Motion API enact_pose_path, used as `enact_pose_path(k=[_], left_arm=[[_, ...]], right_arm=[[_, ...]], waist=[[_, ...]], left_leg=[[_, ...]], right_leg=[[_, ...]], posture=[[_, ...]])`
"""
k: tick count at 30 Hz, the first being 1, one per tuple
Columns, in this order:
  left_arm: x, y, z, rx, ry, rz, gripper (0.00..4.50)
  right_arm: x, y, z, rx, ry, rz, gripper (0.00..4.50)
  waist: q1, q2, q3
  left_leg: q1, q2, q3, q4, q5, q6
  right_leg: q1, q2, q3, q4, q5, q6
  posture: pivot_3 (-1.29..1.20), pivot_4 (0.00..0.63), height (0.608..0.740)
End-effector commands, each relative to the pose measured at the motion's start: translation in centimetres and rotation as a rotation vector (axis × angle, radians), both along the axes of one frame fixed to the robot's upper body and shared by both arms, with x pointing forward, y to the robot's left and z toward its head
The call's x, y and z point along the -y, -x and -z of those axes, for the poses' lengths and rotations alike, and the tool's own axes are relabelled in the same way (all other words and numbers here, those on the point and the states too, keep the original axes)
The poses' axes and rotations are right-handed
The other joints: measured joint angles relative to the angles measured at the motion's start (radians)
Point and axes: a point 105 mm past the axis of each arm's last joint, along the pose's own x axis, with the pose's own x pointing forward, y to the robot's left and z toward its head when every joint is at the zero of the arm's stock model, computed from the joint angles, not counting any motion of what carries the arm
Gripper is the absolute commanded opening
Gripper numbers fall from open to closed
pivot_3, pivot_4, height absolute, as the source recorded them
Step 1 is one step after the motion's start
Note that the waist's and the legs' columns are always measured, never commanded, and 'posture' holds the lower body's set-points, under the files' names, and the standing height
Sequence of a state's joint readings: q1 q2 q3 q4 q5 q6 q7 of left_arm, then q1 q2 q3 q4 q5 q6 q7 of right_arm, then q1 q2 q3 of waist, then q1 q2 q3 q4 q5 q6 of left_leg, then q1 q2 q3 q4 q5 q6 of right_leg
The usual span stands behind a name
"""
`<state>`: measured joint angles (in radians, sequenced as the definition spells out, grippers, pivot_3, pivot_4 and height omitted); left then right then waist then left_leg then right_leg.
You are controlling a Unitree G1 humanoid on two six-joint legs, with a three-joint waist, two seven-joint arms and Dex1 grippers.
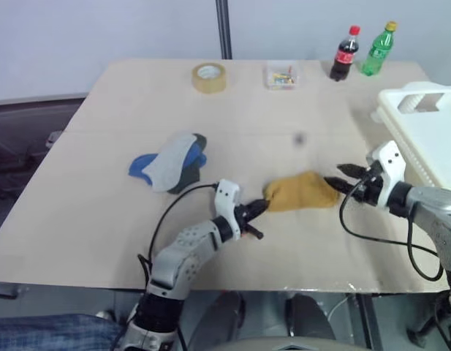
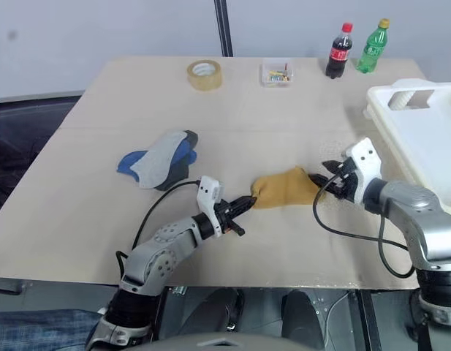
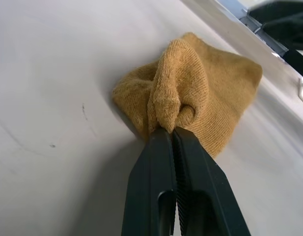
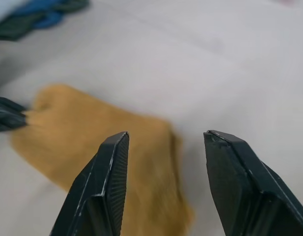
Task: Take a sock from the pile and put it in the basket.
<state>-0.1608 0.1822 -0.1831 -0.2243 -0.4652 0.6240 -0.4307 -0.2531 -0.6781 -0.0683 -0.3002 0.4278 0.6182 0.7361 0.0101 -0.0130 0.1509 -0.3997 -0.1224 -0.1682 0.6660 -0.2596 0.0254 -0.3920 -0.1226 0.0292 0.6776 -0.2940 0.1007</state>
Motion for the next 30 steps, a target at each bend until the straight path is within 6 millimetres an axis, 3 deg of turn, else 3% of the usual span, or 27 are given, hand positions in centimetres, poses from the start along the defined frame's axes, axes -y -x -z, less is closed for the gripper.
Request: enact_pose_path(k=[1, 6, 9, 10, 12, 15, 23, 30], left_arm=[[-1.0, -0.9, 0.7, -0.018, -0.035, -0.063, 0.0], [-1.8, -2.3, 0.0, 0.027, -0.046, -0.128, 0.0], [-1.9, -2.4, -0.8, 0.071, -0.035, -0.117, 0.0], [-1.8, -2.2, -1.1, 0.069, -0.014, -0.103, 0.32], [-1.8, -2.0, -1.0, 0.061, -0.007, -0.094, 0.78], [-2.5, -2.3, -0.7, -0.079, 0.136, -0.178, 1.66], [-2.4, -2.9, -0.4, -0.34, 0.343, -0.23, 1.66], [-1.1, -2.3, -2.6, -0.33, 0.462, -0.072, 1.66]], right_arm=[[-2.8, 0.6, 0.7, 0.062, 0.047, -0.115, 2.51], [-4.9, -0.4, 4.1, 0.09, 0.15, -0.117, 2.51], [-4.4, -0.5, 5.9, 0.033, 0.175, -0.084, 2.51], [-4.2, -0.5, 6.3, 0.018, 0.181, -0.079, 2.57], [-4.1, -0.5, 6.4, 0.001, 0.166, -0.068, 2.58], [-3.8, -0.9, 6.0, 0.008, 0.152, -0.054, 2.58], [-3.8, -1.1, 6.3, 0.032, 0.172, -0.054, 2.58], [-4.4, -0.9, 6.4, 0.032, 0.169, -0.069, 2.58]], waist=[[0.0, 0.0, 0.0], [0.0, 0.0, -0.001], [0.0, 0.0, -0.001], [0.0, 0.0, -0.001], [0.0, 0.0, -0.001], [0.001, 0.0, -0.001], [0.002, 0.0, -0.001], [-0.001, -0.001, -0.001]], left_leg=[[0.0, 0.0, 0.0, 0.0, 0.0, 0.0], [0.002, 0.0, 0.0, 0.0, 0.0, 0.0], [0.001, 0.0, 0.0, 0.0, 0.0, 0.0], [0.001, 0.0, 0.0, 0.0, 0.0, 0.0], [0.001, 0.0, 0.0, 0.0, 0.0, 0.0], [0.002, 0.0, 0.0, 0.0, 0.0, 0.0], [0.002, 0.0, -0.001, 0.001, 0.0, 0.0], [0.002, 0.0, -0.001, 0.002, 0.0, 0.0]], right_leg=[[0.0, 0.0, 0.0, 0.0, 0.0, 0.0], [0.0, 0.0, 0.0, 0.0, 0.0, 0.0], [0.0, 0.0, 0.0, 0.0, 0.0, 0.0], [0.0, 0.0, 0.0, 0.0, 0.0, 0.0], [0.0, 0.0, 0.0, 0.0, 0.0, 0.0], [0.0, 0.0, 0.0, 0.0, 0.0, 0.0], [0.001, 0.001, 0.0, 0.001, 0.0, 0.0], [0.002, 0.001, -0.001, 0.001, 0.0, 0.0]], posture=[[0.0, 0.15, 0.74], [0.0, 0.15, 0.74], [0.0, 0.15, 0.74], [0.0, 0.15, 0.74], [0.0, 0.15, 0.74], [0.0, 0.15, 0.74], [0.0, 0.15, 0.74], [0.0, 0.15, 0.74]])
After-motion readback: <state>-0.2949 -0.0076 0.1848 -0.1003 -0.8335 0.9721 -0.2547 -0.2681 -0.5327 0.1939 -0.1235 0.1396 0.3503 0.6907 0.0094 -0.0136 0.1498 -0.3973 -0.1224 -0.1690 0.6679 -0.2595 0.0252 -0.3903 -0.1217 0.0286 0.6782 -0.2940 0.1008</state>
